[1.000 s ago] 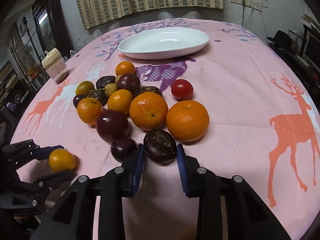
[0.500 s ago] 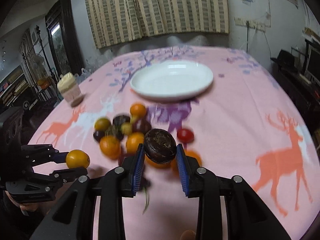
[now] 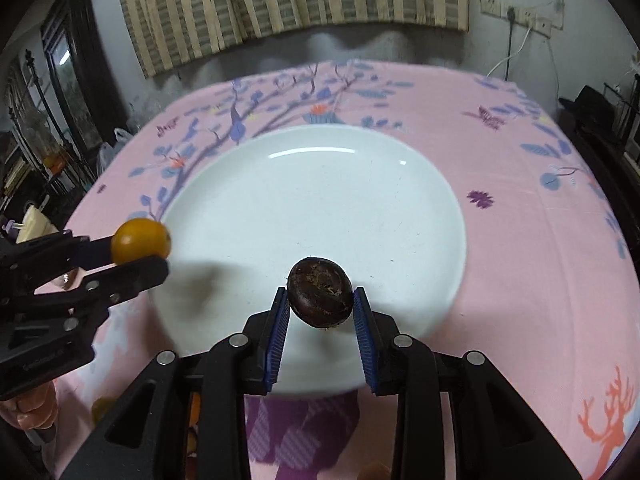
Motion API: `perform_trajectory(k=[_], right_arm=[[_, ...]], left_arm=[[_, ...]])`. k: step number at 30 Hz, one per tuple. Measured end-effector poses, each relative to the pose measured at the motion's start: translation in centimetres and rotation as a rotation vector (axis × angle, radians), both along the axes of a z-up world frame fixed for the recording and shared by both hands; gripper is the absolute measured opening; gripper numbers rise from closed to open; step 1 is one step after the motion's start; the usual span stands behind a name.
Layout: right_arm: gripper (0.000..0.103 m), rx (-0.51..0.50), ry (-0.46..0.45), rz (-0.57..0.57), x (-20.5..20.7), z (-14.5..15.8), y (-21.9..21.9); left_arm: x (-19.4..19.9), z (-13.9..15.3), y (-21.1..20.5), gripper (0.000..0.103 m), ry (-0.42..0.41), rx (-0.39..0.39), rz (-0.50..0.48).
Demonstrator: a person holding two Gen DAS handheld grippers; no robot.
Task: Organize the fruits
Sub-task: 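Carry both fruits to the white plate and release them, then grasp a tangerine with the right tool while the left tool grasps an orange fruit, place both on plate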
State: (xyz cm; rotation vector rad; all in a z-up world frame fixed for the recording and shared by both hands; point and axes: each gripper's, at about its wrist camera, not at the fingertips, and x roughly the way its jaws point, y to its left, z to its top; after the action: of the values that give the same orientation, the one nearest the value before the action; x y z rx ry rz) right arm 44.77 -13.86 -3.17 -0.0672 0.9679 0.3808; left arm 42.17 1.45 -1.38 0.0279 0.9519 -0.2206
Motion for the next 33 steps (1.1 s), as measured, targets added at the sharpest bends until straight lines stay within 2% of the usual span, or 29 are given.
perform_trajectory(k=[2, 3, 4, 5, 8, 9, 11, 14, 17, 20, 22, 24, 26, 28, 30, 33], right_arm=[[0.034, -0.019, 0.000, 0.013, 0.2, -0.5, 0.7], [0.041, -0.028, -0.006, 0.015, 0.1, -0.5, 0.8], [0.047, -0.030, -0.012, 0.018, -0.1, -0.4, 0.9], [0.054, -0.026, -0.020, 0.017, -0.5, -0.3, 0.8], [0.072, 0.000, -0.054, 0.014, -2.7, 1.0, -0.4], [0.075, 0.015, -0.071, 0.012, -4.0, 1.6, -1.1], [0.076, 0.048, -0.108, 0.002, -6.8, 2.7, -2.9], [0.087, 0.122, -0.145, -0.027, -10.3, 3.5, -5.4], [0.087, 0.187, -0.138, -0.046, -13.7, 2.9, -7.4], [0.087, 0.175, -0.134, -0.046, -17.7, 1.7, -8.2], [0.087, 0.131, -0.155, -0.043, -19.5, 1.3, -8.2], [0.087, 0.031, -0.178, -0.068, -21.2, 0.7, -8.1], [0.087, -0.025, -0.162, -0.075, -21.8, -0.1, -8.1], [0.084, -0.034, -0.125, -0.061, -21.9, -1.0, -8.0], [0.078, -0.059, -0.106, -0.048, -21.9, -1.6, -7.8], [0.072, -0.085, -0.092, -0.029, -21.9, -2.1, -7.2]], left_arm=[[0.8, -1.0, -0.1, 0.039, 0.026, 0.010, -0.001], [1.2, -1.3, -0.2, 0.045, 0.034, 0.030, 0.014], [1.2, -1.4, -0.1, 0.065, 0.024, 0.049, 0.029], [0.7, -1.2, -0.1, 0.076, -0.001, 0.062, 0.045], [-1.9, 0.6, 0.6, 0.089, -0.073, 0.050, 0.049], [-3.2, 1.2, 0.8, 0.092, -0.088, 0.038, 0.044], [-5.9, 2.2, 1.5, 0.094, -0.120, 0.018, 0.047], [-10.8, 2.8, 2.5, 0.097, -0.163, -0.056, 0.055], [-15.5, 2.3, 2.9, 0.097, -0.170, -0.111, 0.045], [-19.7, 0.9, 3.0, 0.097, -0.173, -0.161, 0.029], [-21.8, -0.3, 3.0, 0.097, -0.175, -0.182, 0.002], [-23.1, -1.2, 2.6, 0.097, -0.174, -0.173, -0.019], [-23.7, -1.7, 1.9, 0.097, -0.177, -0.137, -0.030], [-24.1, -1.9, 1.3, 0.097, -0.188, -0.103, -0.053], [-24.4, -2.1, 0.8, 0.097, -0.192, -0.073, -0.067], [-24.5, -2.2, 0.5, 0.097, -0.199, -0.056, -0.082]])
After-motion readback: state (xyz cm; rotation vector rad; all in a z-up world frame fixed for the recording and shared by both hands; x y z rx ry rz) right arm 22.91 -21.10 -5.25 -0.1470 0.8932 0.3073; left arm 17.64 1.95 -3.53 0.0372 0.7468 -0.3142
